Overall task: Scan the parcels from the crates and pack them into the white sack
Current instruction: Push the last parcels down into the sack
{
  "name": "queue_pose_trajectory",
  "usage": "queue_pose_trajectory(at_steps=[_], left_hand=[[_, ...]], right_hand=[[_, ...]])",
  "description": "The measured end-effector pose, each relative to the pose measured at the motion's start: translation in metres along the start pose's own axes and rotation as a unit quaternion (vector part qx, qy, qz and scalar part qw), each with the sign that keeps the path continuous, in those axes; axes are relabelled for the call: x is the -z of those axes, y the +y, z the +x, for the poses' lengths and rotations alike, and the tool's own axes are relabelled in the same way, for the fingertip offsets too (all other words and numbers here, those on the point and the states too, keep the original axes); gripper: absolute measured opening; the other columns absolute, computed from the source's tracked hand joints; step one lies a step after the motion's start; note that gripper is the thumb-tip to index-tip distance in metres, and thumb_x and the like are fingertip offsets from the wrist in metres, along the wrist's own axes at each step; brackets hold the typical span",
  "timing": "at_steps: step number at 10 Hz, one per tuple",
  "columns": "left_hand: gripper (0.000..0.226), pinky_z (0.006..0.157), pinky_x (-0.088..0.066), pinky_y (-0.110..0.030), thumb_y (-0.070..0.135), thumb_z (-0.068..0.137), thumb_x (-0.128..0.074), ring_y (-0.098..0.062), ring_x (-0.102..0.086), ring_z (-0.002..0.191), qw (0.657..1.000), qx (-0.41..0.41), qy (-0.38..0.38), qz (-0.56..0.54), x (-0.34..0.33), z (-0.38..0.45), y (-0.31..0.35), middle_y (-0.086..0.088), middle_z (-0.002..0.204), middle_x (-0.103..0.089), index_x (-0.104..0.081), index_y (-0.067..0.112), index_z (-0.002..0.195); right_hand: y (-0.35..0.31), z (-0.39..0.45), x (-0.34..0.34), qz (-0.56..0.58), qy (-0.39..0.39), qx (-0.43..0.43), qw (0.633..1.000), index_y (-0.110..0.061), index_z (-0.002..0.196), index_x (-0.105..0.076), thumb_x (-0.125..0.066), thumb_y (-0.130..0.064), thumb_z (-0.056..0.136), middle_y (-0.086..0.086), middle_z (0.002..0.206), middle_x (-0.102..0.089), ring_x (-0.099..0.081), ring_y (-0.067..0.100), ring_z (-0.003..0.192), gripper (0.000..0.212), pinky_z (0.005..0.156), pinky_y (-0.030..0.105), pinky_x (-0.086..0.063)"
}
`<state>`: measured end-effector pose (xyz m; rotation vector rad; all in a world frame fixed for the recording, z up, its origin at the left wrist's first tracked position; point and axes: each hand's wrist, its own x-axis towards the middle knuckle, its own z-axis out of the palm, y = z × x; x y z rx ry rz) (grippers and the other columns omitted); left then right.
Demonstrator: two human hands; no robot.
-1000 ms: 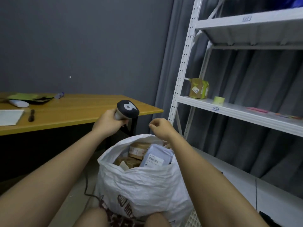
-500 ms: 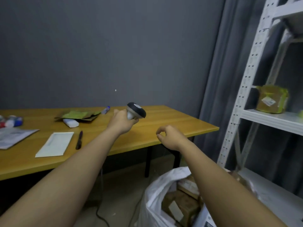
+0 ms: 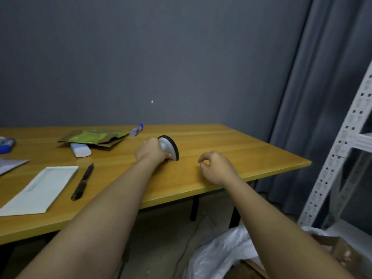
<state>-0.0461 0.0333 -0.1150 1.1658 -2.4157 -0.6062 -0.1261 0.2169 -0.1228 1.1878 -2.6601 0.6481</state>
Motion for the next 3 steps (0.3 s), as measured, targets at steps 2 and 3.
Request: queue_pose_trajectory(at_steps=[2,3], left_hand=[[0.035,0.057,-0.04,-0.029,0.04,0.08,-0.068,-0.022,-0.057,0.077,0.997,0.011,-0.029,-0.066,0.012,-0.012,0.001,-0.005,0.081,-0.056,-0.054,0.012,0.096],[0.026,0.069,-0.046,-0.03,0.029,0.088,-0.059,-0.022,-0.06,0.093,0.986,-0.057,0.073,-0.137,0.021,-0.02,-0.011,-0.001,0.102,-0.064,-0.059,0.018,0.111]], right_hand=[[-0.005,-0.009,0.007,0.012,-0.002,-0.006,1.0,-0.023,0.118,-0.063,-0.046,-0.027,0.099,0.001,0.134,-0.049,-0.052,0.021,0.112,0.026,0.082,0.032,-0.047],[-0.013,-0.019,0.015,0.026,0.005,0.0,1.0,-0.024,0.117,-0.064,-0.047,-0.028,0.099,0.001,0.133,-0.05,-0.054,0.02,0.107,0.025,0.081,0.032,-0.048]])
